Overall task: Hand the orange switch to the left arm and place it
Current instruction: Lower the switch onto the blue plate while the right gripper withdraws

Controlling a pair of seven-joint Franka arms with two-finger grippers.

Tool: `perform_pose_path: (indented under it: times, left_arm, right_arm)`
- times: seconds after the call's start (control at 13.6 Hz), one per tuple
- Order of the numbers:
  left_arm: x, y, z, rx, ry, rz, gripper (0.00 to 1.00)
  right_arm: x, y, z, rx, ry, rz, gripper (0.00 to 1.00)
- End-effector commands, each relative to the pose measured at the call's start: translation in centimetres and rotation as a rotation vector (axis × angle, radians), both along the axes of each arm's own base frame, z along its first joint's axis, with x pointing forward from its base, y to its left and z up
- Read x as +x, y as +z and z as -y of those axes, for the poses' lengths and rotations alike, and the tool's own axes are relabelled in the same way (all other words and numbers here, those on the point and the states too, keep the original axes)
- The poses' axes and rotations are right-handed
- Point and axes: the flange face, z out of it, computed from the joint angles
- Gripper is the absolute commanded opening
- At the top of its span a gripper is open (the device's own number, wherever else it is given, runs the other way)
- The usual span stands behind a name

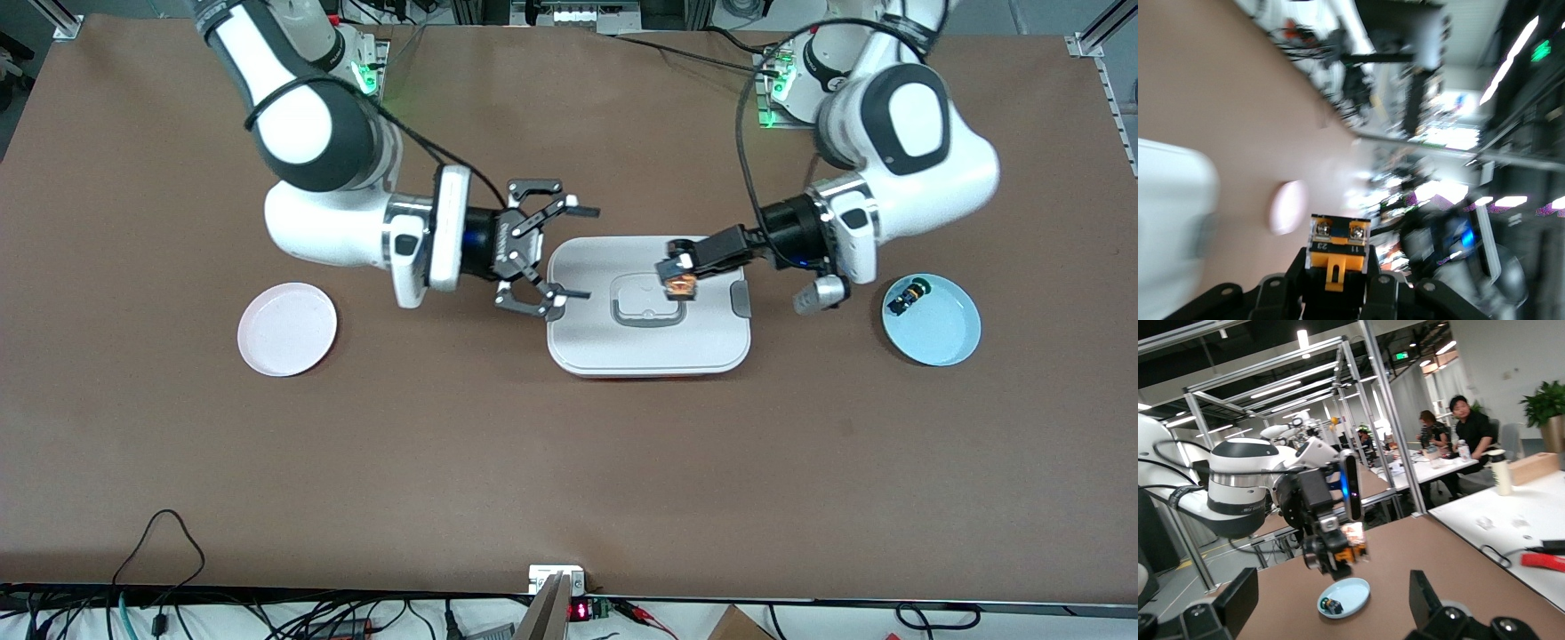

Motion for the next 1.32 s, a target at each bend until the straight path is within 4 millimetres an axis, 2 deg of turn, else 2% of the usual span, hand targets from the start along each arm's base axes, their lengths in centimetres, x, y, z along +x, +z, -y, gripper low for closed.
perform_pose_path:
  times: [0.0, 0.15, 0.29, 0.44, 0.59, 0.73, 0.81, 0.95, 1.03, 1.25]
  left_arm:
    - [-0.4, -2.1, -9.3, 0.285, -0.153, -0.006, 0.0]
    - [-1.1, -4.4, -14.6, 0.507, -0.271, -0.052, 0.0]
    - [-1.5, -7.4, -19.1, 0.692, -0.34, -0.123, 0.0]
    - [-2.0, -10.7, -23.3, 0.858, -0.377, -0.236, 0.0]
    - [-2.6, -14.6, -27.5, 0.978, -0.402, -0.337, 0.0]
    - [-2.2, -18.1, -30.6, 1.16, -0.451, -0.355, 0.0]
    - [-2.1, -19.8, -32.5, 1.217, -0.462, -0.34, 0.0]
    - [-1.9, -22.5, -34.9, 1.257, -0.465, -0.32, 0.0]
    - [-1.8, -23.8, -35.2, 1.264, -0.477, -0.318, 0.01]
    - [-0.6, -25.2, -36.8, 1.296, -0.474, -0.288, 0.02]
  right_arm:
    - [0.1, 0.3, 6.4, -0.018, -0.052, -0.107, 1.0]
    - [0.6, 1.1, 10.2, -0.088, -0.085, -0.155, 1.0]
    - [0.3, 0.6, 13.7, -0.172, -0.112, -0.205, 1.0]
    - [-0.9, -0.2, 16.0, -0.222, -0.071, -0.248, 1.0]
    - [-1.7, -1.2, 18.9, -0.246, -0.059, -0.383, 1.0]
    - [-2.2, -1.1, 20.9, -0.342, -0.031, -0.563, 1.0]
    - [-2.5, -0.5, 21.1, -0.406, -0.051, -0.63, 1.0]
    - [-3.1, 0.1, 21.3, -0.494, -0.131, -0.814, 1.0]
    - [-3.2, 0.0, 21.4, -0.532, -0.181, -0.912, 1.0]
    - [-3.8, -0.1, 22.4, -0.784, -0.238, -1.008, 1.0]
